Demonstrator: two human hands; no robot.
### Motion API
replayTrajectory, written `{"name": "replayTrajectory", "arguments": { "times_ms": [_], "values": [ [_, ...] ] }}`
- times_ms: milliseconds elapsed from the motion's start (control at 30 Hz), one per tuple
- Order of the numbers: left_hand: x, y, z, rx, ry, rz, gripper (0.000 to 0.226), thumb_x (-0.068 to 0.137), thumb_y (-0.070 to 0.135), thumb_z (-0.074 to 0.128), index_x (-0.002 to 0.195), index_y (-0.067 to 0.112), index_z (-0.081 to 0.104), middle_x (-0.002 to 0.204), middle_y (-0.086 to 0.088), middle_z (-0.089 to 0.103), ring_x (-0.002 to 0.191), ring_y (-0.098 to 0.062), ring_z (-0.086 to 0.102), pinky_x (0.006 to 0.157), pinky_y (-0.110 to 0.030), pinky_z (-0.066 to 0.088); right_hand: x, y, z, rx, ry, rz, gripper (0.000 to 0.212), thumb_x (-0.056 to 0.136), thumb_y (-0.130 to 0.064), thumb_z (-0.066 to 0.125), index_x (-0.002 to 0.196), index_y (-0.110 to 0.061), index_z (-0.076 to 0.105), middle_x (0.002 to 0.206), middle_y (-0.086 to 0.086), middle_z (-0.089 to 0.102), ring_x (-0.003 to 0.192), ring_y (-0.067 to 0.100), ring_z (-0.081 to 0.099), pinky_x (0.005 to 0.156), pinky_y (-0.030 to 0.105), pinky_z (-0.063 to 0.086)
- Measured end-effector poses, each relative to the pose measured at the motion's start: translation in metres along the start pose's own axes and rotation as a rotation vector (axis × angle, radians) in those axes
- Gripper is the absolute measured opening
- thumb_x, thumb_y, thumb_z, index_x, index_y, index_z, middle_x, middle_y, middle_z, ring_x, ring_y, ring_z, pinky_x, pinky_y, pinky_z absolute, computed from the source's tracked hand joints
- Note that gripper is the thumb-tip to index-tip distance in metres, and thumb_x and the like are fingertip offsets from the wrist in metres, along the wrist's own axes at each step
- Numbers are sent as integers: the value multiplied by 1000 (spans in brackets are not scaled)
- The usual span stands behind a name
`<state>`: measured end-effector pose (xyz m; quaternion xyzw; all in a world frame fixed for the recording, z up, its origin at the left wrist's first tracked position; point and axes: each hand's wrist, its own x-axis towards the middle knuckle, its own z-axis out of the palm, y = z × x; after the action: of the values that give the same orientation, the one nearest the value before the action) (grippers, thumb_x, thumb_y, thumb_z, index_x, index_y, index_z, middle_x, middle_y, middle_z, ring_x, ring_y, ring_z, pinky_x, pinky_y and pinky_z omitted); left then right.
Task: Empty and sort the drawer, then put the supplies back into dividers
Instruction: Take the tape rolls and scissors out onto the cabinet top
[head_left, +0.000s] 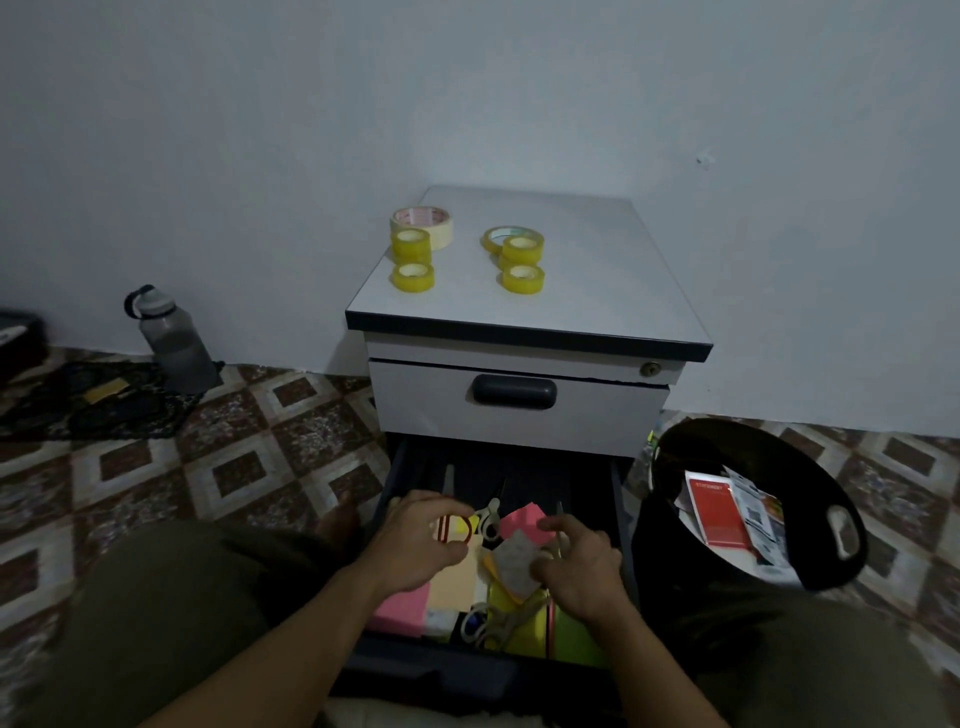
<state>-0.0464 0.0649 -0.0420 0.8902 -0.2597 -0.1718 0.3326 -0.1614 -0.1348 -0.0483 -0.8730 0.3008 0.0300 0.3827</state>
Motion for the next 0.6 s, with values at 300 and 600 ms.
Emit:
{"name": "replayTrajectory", "arguments": {
  "times_ms": [300, 600],
  "values": [
    [-43, 56, -69, -33, 75, 193, 39, 78, 42, 78, 115, 46, 65, 126, 14, 50, 116, -5, 49, 99, -25, 46, -52, -46, -54, 97, 47, -246, 40, 70, -34, 74, 108, -41, 62, 115, 2, 47, 112, 34, 50, 99, 42, 46],
    [-68, 126, -130, -102, 147, 306, 47, 60, 59, 70, 107, 53, 68, 119, 30, 53, 112, 9, 51, 94, -20, 45, -87, -94, -137, 168, 146, -453, 39, 78, -22, 76, 111, -40, 62, 114, -11, 44, 95, 4, 54, 75, 11, 48]
  ]
}}
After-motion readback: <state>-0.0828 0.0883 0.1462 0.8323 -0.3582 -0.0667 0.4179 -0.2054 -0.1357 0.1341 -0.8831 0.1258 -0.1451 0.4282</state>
